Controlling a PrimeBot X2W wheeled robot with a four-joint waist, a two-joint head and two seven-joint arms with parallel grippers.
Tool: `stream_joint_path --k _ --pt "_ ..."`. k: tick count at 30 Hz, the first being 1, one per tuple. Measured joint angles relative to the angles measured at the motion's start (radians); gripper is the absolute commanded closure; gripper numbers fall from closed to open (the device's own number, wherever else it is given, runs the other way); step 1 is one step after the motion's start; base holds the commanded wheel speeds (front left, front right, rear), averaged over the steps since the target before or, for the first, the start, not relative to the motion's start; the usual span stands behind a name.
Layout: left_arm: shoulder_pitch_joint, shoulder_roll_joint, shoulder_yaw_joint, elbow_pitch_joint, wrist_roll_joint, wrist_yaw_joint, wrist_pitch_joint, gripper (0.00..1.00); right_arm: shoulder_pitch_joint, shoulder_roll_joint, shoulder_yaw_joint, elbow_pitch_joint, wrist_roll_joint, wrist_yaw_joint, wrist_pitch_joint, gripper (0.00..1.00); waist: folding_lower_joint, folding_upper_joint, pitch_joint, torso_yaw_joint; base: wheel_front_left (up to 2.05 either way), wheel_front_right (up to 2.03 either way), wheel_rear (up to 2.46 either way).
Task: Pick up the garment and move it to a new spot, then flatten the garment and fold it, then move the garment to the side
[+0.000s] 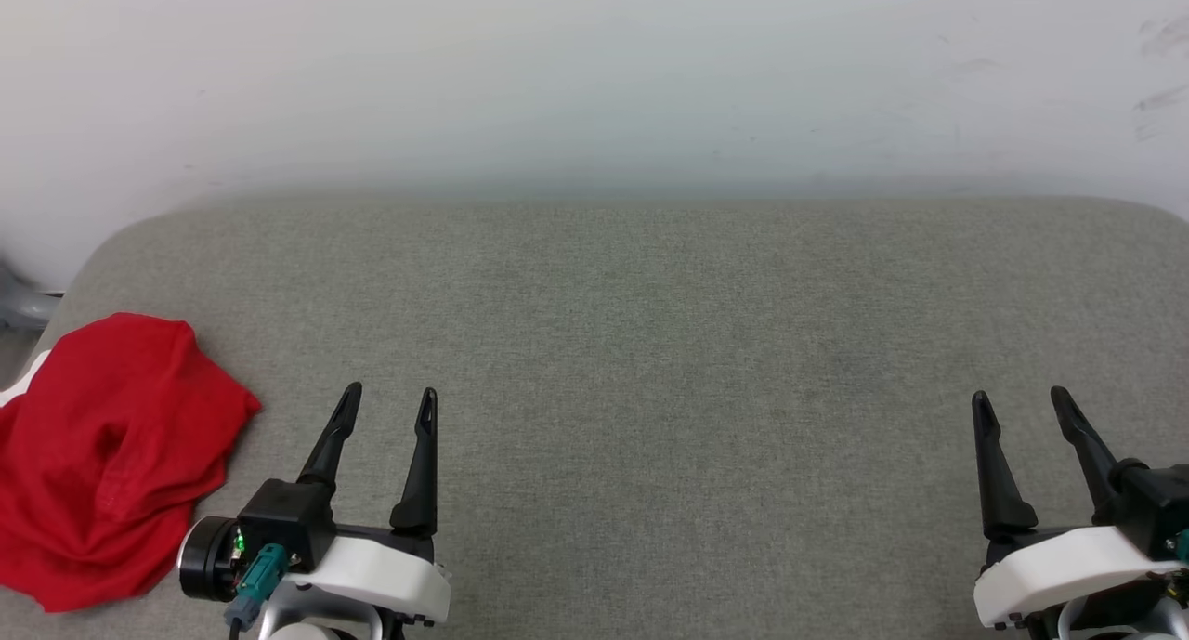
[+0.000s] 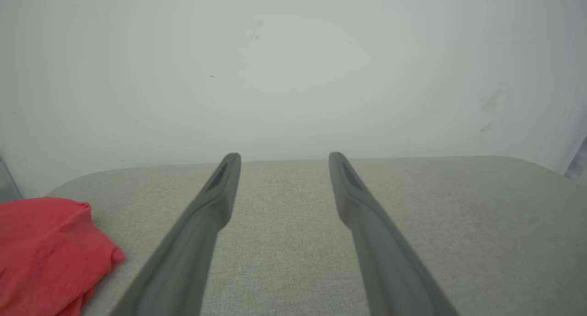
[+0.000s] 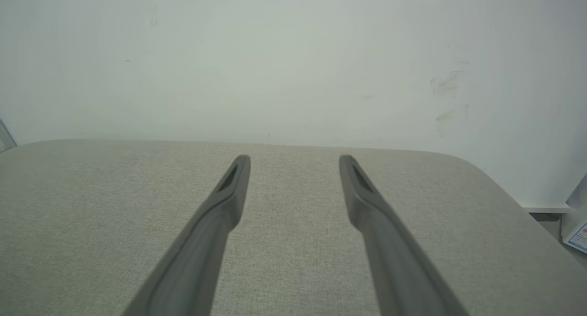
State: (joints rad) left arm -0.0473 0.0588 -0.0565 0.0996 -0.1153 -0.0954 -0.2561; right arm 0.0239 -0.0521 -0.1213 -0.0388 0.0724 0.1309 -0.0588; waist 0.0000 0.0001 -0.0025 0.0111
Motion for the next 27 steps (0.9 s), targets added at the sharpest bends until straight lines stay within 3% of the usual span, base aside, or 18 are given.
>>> stream_joint_path --k 11,27 --pt "-0.020 -0.003 0.009 0.015 0.006 -0.001 -0.007 0.00 0.000 0.000 0.005 -0.001 -0.007 0.000 -0.012 0.00 0.0000 0.0000 0.006 0.060 0.00 0.00 0.00" --pt "-0.060 -0.006 0.002 0.049 -0.015 0.009 -0.007 0.00 -0.021 0.001 0.080 0.003 -0.013 0.000 -0.019 0.00 0.0001 0.0000 0.024 0.293 0.00 0.00 0.00"
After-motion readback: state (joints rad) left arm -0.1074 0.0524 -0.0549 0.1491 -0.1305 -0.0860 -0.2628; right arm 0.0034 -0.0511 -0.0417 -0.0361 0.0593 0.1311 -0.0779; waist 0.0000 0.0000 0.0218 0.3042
